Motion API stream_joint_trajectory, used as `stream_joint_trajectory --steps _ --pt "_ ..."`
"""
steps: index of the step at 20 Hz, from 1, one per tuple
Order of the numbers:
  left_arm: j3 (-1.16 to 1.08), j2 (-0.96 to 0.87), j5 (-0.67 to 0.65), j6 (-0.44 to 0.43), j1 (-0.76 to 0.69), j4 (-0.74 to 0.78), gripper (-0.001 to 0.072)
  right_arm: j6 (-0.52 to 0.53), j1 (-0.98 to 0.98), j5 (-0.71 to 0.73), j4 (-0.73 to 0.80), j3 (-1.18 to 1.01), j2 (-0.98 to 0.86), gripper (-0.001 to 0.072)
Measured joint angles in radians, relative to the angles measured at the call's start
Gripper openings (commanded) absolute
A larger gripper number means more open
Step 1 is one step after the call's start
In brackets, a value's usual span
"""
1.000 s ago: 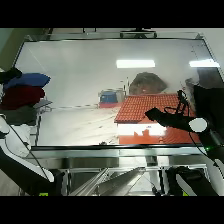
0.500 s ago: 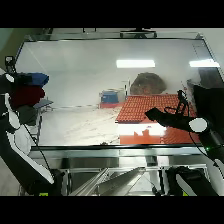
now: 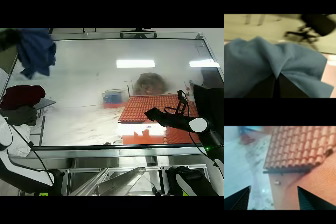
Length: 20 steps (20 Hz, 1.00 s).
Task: Fold the shirts.
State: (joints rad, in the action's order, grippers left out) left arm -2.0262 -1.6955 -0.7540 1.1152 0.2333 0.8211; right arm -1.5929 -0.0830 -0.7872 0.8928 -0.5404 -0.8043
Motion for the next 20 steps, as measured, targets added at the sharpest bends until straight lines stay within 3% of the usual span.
stream_joint_trajectory --steps 1,2,3,6,10,11,12,13,14,17,20 --pt "0.000 0.035 -0.051 -0.005 -0.033 -0.035 0.0030 0.000 0.000 0.000 0.000 0.000 0.000 0.0539" --pt "0.002 0.067 -0.116 -0.010 -0.072 -0.064 0.0030 0.000 0.000 -0.002 0.001 0.000 0.000 0.0262" --pt "0.010 0.093 -0.183 -0.012 -0.113 -0.086 0.0029 0.009 0.000 -0.004 0.003 0.000 0.000 0.0108" --pt "0.071 0.140 -0.314 -0.013 -0.233 -0.123 0.0012 0.043 0.000 -0.019 0.003 -0.001 0.001 0.0111" --pt "0.245 0.161 -0.348 0.019 -0.401 -0.122 0.0013 0.088 0.000 -0.076 0.003 -0.002 0.002 0.0112" --pt "0.304 0.163 -0.329 0.026 -0.444 -0.110 0.0061 0.098 0.000 -0.095 0.003 -0.002 0.002 0.0118" --pt "0.353 0.164 -0.311 0.028 -0.478 -0.092 0.0335 0.105 0.000 -0.114 0.003 -0.002 0.002 0.0228" --pt "0.403 0.166 -0.293 0.033 -0.510 -0.069 0.0445 0.111 0.000 -0.135 0.003 -0.002 0.002 0.0451" --pt "0.443 0.167 -0.289 0.049 -0.534 -0.037 0.0706 0.115 0.000 -0.159 0.003 -0.005 0.002 0.0604" --pt "0.489 0.169 -0.345 0.141 -0.544 0.103 0.0720 0.130 0.000 -0.246 -0.001 -0.029 0.002 0.0604" --pt "0.524 0.170 -0.503 0.237 -0.494 0.235 0.0720 0.196 -0.001 -0.291 -0.032 -0.048 -0.011 0.0605"
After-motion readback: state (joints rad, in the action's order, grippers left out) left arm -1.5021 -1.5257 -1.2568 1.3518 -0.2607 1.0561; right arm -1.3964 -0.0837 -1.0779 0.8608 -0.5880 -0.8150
